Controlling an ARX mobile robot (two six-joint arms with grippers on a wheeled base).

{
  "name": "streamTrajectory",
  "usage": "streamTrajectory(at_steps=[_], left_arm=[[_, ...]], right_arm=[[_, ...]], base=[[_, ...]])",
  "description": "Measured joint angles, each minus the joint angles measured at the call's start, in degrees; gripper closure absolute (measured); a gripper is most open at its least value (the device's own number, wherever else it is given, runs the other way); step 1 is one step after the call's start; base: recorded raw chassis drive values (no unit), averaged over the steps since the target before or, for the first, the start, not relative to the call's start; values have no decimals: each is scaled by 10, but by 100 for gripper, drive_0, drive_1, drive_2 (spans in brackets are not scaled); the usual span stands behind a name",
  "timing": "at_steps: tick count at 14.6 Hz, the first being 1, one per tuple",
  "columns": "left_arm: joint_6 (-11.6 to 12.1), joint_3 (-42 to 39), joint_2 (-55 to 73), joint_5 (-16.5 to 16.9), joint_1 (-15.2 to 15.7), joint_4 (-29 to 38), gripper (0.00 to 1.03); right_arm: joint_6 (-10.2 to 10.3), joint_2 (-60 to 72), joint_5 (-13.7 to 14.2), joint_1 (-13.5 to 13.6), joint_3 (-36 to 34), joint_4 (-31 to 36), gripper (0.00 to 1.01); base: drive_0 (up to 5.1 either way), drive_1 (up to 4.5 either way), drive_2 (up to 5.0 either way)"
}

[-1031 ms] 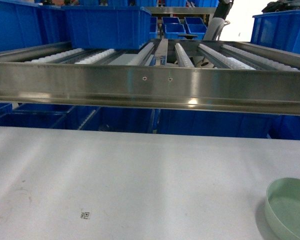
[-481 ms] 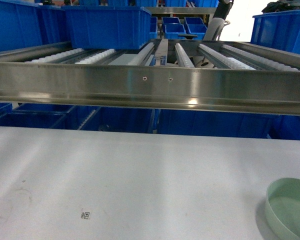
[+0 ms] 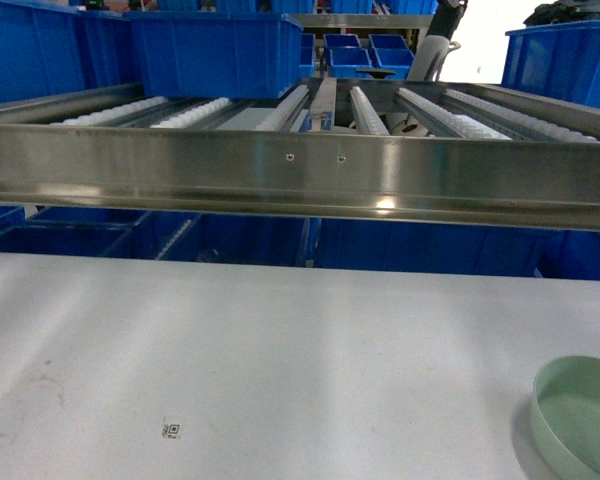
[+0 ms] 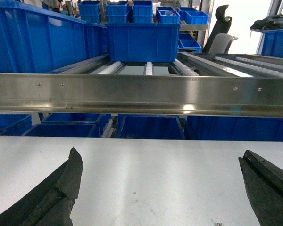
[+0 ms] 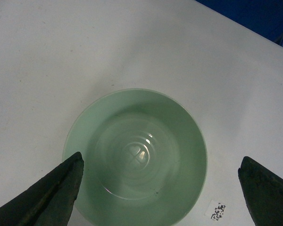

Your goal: Place green bowl on second shelf with right arm

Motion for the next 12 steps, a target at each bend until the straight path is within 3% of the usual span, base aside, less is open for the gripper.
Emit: streamTrajectory(at_steps=[2, 6, 12], left_arm=[[0, 0, 0, 0, 0, 0, 5], [0, 0, 0, 0, 0, 0, 5], [0, 0, 0, 0, 0, 0, 5]], right_arm=[[-16, 30, 9, -5, 23, -8, 3], [-51, 107, 18, -50, 63, -30, 3], [-66, 158, 15, -66, 103, -58, 3]], base=[[0, 0, 0], [0, 0, 0], [0, 0, 0]])
